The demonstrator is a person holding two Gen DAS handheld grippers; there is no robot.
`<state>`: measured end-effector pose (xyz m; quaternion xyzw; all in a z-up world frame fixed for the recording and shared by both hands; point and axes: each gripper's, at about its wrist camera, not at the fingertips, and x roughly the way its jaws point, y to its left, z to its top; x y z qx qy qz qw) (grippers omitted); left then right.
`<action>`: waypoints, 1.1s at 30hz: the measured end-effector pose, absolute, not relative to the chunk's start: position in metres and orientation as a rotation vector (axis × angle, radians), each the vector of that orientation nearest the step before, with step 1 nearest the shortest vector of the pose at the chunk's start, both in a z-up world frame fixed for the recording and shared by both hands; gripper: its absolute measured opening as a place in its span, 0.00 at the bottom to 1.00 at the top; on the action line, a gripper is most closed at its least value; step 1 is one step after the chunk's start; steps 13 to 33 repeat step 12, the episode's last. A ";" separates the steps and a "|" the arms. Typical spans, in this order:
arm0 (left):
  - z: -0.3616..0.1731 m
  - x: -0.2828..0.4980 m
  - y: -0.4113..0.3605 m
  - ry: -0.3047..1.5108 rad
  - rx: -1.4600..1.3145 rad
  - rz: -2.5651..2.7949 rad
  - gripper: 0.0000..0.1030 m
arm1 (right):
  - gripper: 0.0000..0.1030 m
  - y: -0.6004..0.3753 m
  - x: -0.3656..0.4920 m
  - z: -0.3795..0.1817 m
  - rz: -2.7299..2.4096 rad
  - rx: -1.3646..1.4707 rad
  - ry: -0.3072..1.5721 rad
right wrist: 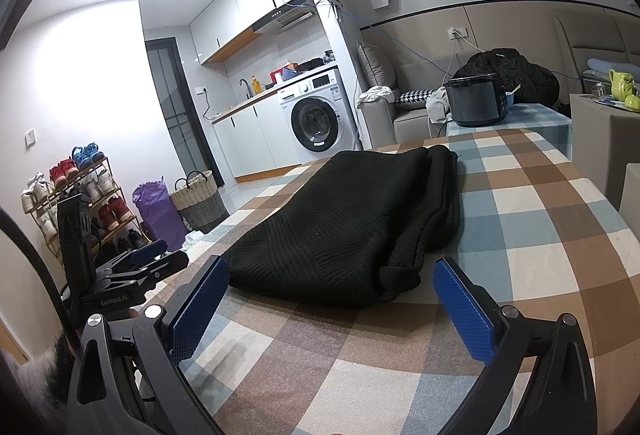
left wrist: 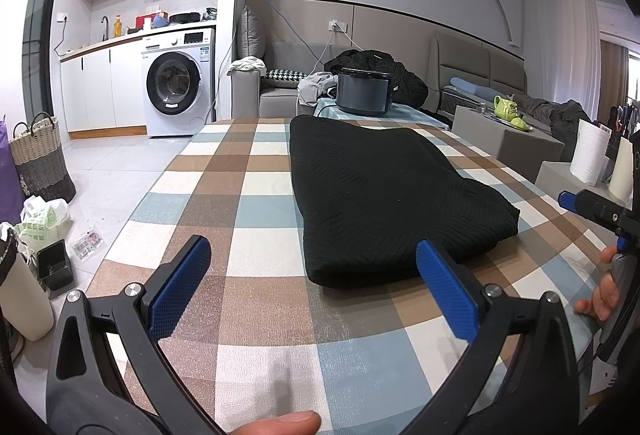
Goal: Fold small clothes
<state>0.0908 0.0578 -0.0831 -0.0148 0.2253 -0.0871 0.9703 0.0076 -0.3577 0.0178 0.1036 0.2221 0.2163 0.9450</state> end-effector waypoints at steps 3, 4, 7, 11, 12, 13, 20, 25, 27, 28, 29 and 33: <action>-0.082 0.090 0.057 0.455 -0.030 -0.176 0.99 | 1.00 -0.358 0.007 0.017 0.443 0.209 0.455; -0.082 0.090 0.057 0.455 -0.030 -0.175 0.99 | 1.00 -0.357 0.007 0.017 0.443 0.209 0.455; -0.082 0.090 0.057 0.454 -0.031 -0.177 0.99 | 1.00 -0.357 0.007 0.017 0.442 0.209 0.455; -0.083 0.091 0.059 0.451 -0.032 -0.177 0.99 | 1.00 -0.357 0.007 0.016 0.445 0.207 0.456; -0.084 0.092 0.059 0.451 -0.032 -0.177 0.99 | 1.00 -0.357 0.008 0.016 0.445 0.207 0.457; -0.084 0.092 0.059 0.451 -0.032 -0.177 0.99 | 1.00 -0.357 0.008 0.016 0.445 0.207 0.457; -0.084 0.092 0.059 0.451 -0.032 -0.177 0.99 | 1.00 -0.357 0.008 0.016 0.445 0.207 0.457; -0.084 0.092 0.059 0.451 -0.032 -0.177 0.99 | 1.00 -0.357 0.008 0.016 0.445 0.207 0.457; -0.084 0.092 0.059 0.451 -0.032 -0.177 0.99 | 1.00 -0.357 0.008 0.016 0.445 0.207 0.457; -0.084 0.092 0.059 0.451 -0.032 -0.177 0.99 | 1.00 -0.357 0.008 0.016 0.445 0.207 0.457; -0.084 0.092 0.059 0.451 -0.032 -0.177 0.99 | 1.00 -0.357 0.008 0.016 0.445 0.207 0.457; -0.084 0.092 0.059 0.451 -0.032 -0.177 0.99 | 1.00 -0.357 0.008 0.016 0.445 0.207 0.457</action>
